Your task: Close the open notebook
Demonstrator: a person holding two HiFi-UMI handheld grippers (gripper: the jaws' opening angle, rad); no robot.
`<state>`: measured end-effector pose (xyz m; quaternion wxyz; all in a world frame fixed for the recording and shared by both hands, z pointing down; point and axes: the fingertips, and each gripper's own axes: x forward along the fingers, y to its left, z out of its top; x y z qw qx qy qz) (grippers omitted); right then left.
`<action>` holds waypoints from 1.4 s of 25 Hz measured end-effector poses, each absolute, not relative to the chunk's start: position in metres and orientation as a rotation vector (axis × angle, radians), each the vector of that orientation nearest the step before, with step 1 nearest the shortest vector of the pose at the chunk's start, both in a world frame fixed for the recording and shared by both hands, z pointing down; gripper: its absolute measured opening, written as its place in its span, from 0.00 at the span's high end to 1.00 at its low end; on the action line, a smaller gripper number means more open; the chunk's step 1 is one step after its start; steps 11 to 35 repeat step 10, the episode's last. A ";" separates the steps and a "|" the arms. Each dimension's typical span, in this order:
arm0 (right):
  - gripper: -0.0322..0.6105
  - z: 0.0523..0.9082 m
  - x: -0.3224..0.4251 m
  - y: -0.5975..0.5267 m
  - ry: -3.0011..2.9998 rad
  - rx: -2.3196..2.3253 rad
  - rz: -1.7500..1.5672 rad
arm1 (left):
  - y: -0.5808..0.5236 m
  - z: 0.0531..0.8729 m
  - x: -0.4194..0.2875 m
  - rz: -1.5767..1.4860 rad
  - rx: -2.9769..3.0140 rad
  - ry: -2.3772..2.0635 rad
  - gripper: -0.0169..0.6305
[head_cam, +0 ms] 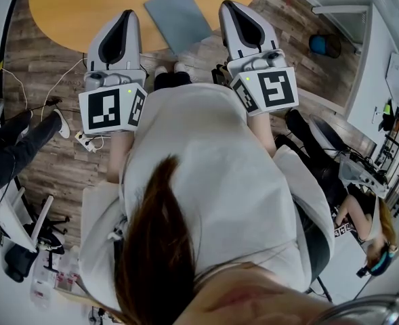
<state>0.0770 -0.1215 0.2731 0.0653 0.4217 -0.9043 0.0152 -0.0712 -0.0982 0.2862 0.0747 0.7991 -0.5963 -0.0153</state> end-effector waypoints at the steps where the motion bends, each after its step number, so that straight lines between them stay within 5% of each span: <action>1: 0.95 0.273 0.077 -0.121 -2.728 1.273 0.046 | -0.098 0.287 -0.071 -0.045 2.396 -1.789 0.95; 35: 0.95 0.272 0.080 -0.121 -2.723 1.281 0.040 | -0.098 0.289 -0.070 -0.045 2.390 -1.785 0.95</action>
